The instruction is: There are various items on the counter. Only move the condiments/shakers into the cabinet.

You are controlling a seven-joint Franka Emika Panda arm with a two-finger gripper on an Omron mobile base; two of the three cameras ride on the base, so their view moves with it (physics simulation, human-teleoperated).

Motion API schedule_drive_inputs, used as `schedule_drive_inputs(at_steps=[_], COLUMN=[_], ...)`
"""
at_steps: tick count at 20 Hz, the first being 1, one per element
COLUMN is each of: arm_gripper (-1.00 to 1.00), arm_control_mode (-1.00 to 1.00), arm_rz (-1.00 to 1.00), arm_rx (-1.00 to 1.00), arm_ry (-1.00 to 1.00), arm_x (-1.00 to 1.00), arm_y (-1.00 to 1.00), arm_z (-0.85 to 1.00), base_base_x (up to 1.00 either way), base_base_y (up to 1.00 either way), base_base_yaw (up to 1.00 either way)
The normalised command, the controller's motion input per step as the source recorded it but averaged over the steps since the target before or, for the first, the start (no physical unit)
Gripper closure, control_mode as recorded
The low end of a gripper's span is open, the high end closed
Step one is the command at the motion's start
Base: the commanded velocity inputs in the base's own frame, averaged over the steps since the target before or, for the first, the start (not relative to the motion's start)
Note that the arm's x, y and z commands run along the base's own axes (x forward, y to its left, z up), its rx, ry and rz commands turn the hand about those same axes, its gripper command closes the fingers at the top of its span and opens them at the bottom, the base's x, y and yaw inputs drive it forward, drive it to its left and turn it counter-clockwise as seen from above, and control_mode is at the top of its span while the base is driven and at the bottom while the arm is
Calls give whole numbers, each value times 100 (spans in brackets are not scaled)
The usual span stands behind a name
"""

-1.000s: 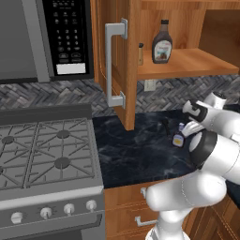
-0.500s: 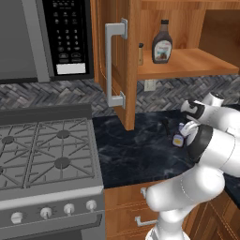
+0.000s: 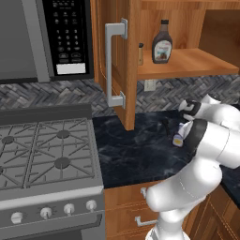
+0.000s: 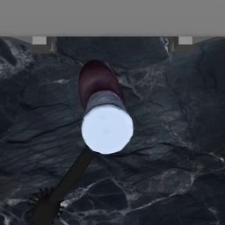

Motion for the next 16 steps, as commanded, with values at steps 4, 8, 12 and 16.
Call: schedule_drive_inputs(at_steps=[4, 8, 12, 16], arm_gripper=[-100, -100, -100, -100], arm_control_mode=[-100, -100, -100, -100], arm_rz=[1, 1, 1, 1], arm_rx=[3, 4, 2, 1], arm_ry=[0, 0, 0, 0], arm_x=[8, 7, 11, 13], arm_y=[0, 0, 2, 6], arm_z=[-5, -3, -4, -5], base_base_x=[0, 0, 0, 0], base_base_y=[0, 0, 0, 0], base_base_yaw=[0, 0, 0, 0])
